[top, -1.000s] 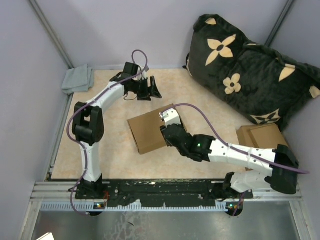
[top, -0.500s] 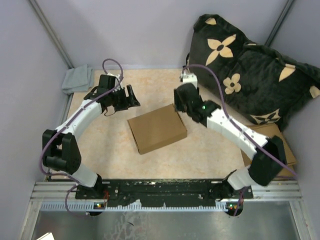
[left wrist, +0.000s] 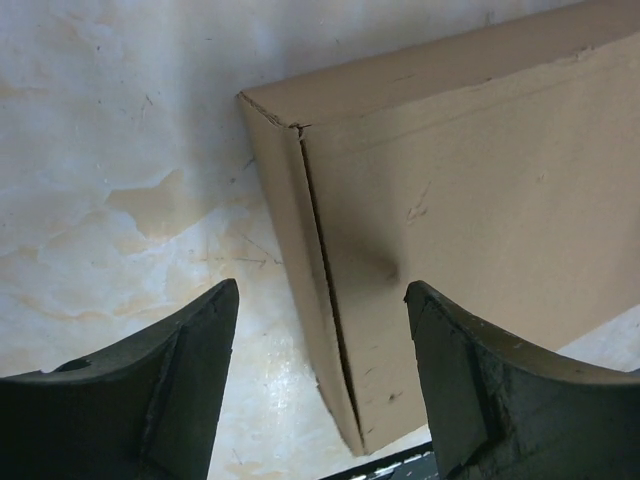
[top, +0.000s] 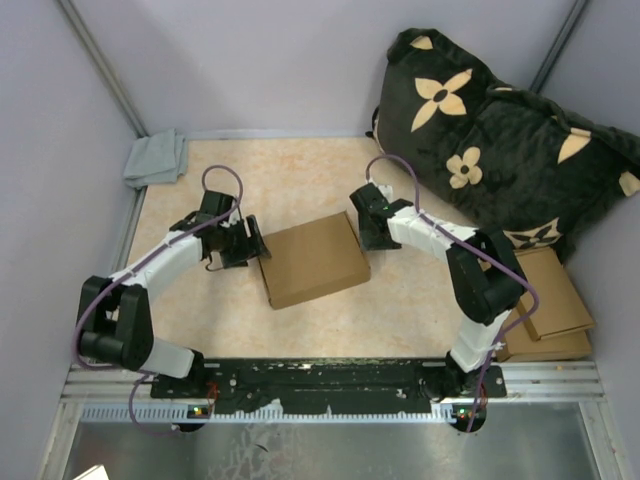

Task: Fold the paper box

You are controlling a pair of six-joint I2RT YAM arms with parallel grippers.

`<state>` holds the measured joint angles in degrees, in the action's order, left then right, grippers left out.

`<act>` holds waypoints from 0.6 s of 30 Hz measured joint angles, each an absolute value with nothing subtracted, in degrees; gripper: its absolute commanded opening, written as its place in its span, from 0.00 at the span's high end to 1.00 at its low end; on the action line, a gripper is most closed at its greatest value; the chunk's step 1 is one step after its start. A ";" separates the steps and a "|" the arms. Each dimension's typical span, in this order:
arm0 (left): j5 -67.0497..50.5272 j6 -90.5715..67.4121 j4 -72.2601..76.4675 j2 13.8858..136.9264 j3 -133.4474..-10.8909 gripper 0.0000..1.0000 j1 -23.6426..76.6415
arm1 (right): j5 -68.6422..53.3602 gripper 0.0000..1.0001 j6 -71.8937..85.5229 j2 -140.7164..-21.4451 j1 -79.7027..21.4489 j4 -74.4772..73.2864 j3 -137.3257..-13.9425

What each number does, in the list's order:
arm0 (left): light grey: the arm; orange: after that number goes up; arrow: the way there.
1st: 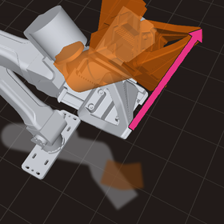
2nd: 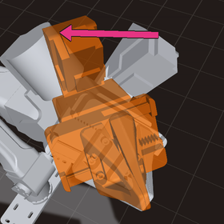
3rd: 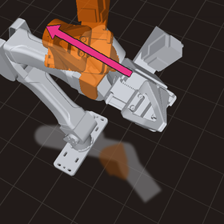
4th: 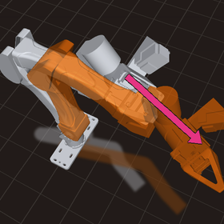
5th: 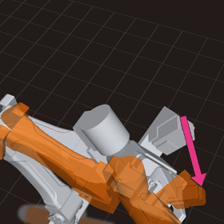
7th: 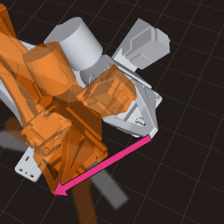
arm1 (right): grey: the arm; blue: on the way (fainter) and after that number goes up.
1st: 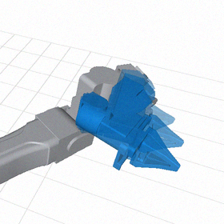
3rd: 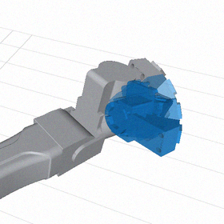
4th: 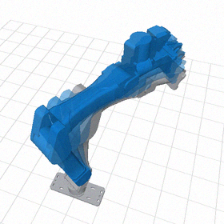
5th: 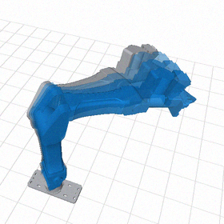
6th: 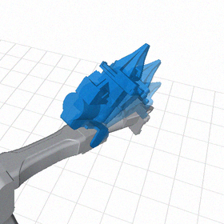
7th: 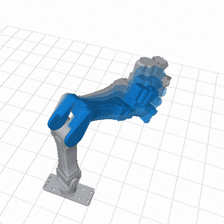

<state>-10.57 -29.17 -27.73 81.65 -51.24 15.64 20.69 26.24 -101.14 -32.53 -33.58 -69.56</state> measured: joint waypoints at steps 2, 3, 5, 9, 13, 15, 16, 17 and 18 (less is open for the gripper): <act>-10.57 -29.17 -27.03 83.11 -51.31 0.26 15.64 | 19.00 0.46 26.70 -101.14 -32.73 -32.73 -67.35; -10.72 -29.17 -26.72 84.75 -51.66 0.26 15.64 | 18.50 0.46 26.83 -101.10 -32.93 -32.42 -66.57; -11.07 -29.19 -26.44 86.15 -52.23 0.26 15.62 | 17.69 0.46 26.85 -100.49 -33.89 -31.86 -64.45; -12.25 -29.17 -25.26 89.03 -55.31 0.26 15.62 | 16.84 0.46 27.16 -97.03 -36.80 -32.14 -61.73; -12.69 -29.10 -24.93 90.39 -57.17 0.25 15.64 | 16.32 0.44 28.21 -91.42 -38.92 -32.62 -60.18; -12.62 -28.93 -25.28 90.32 -57.74 0.24 15.64 | 17.12 0.42 28.56 -89.08 -38.92 -32.99 -60.07; -12.43 -28.80 -25.61 90.24 -58.06 0.24 15.64 | 17.93 0.42 28.58 -88.03 -38.76 -33.32 -60.07; -12.14 -28.69 -25.85 90.08 -58.26 0.24 15.64 | 18.68 0.41 28.53 -87.22 -38.50 -33.87 -60.16; -11.66 -28.58 -26.09 89.73 -58.33 0.23 15.64 | 19.25 0.41 28.42 -86.76 -38.30 -34.50 -60.42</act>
<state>-11.66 -28.58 -26.09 89.73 -58.33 15.64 19.25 28.42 -86.76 -38.30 -34.50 -60.42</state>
